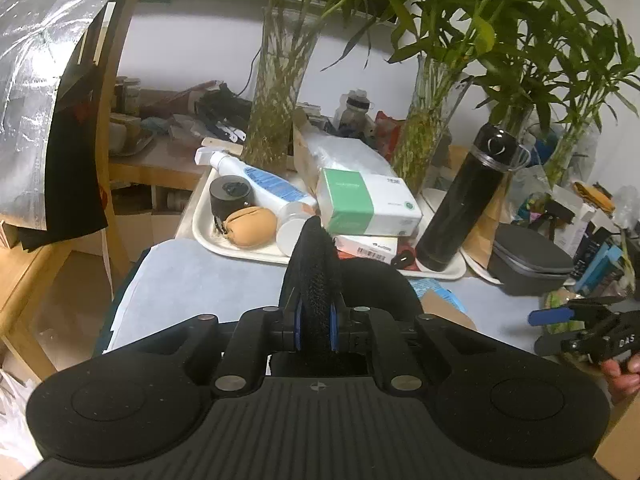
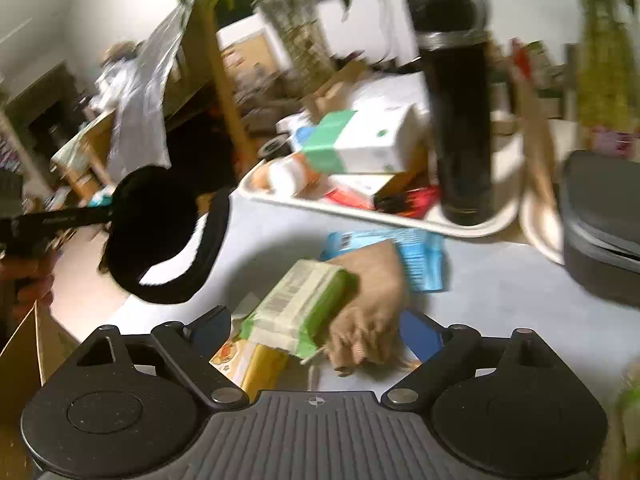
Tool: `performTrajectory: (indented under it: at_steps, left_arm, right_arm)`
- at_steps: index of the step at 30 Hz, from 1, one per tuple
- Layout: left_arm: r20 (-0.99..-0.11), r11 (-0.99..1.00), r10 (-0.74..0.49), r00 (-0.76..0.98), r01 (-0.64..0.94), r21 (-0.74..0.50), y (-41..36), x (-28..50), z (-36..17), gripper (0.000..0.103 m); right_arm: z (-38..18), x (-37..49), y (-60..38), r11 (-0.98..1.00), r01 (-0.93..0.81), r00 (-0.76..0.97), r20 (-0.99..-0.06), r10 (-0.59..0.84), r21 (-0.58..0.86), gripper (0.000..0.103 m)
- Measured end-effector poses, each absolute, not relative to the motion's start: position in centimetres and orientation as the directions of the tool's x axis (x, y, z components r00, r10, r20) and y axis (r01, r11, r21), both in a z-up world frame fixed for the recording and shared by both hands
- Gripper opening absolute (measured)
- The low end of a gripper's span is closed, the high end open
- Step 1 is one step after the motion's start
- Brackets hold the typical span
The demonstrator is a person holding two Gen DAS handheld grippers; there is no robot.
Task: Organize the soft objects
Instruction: 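Grasp the green-wrapped wipes pack with the right gripper while the left holds the black pad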
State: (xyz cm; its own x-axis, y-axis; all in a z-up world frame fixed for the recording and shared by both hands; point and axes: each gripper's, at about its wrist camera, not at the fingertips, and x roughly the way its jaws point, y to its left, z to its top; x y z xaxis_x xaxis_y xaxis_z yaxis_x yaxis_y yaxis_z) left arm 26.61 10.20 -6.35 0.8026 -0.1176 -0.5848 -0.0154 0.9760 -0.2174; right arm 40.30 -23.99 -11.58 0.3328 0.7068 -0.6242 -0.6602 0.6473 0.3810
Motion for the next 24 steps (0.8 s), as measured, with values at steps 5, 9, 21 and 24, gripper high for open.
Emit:
performTrajectory:
  at_steps: [5, 9, 21, 24]
  left_arm:
    - [-0.577, 0.971, -0.116, 0.809, -0.031, -0.238, 11.0, 26.7, -6.2, 0.012]
    - [-0.579, 0.972, -0.108, 0.808, -0.037, -0.233, 11.2, 26.8, -6.3, 0.012]
    - [-0.597, 0.973, -0.105, 0.795, -0.043, -0.228, 11.4, 27.1, -6.9, 0.012]
    - [-0.6, 0.972, -0.104, 0.793, -0.046, -0.23, 11.4, 27.2, -6.9, 0.012]
  right_arm:
    - [-12.3, 41.7, -21.9, 0.601, -0.687, 0.252, -0.641, 0.725, 0.409, 0.092]
    - [-13.1, 42.7, -19.8, 0.58, -0.706, 0.202, -0.668, 0.716, 0.408, 0.091]
    - [-15.7, 45.3, -15.3, 0.62, -0.669, 0.157, -0.737, 0.657, 0.41, 0.09]
    - [-16.2, 44.9, -14.3, 0.631, -0.691, 0.151, -0.783, 0.603, 0.352, 0.079]
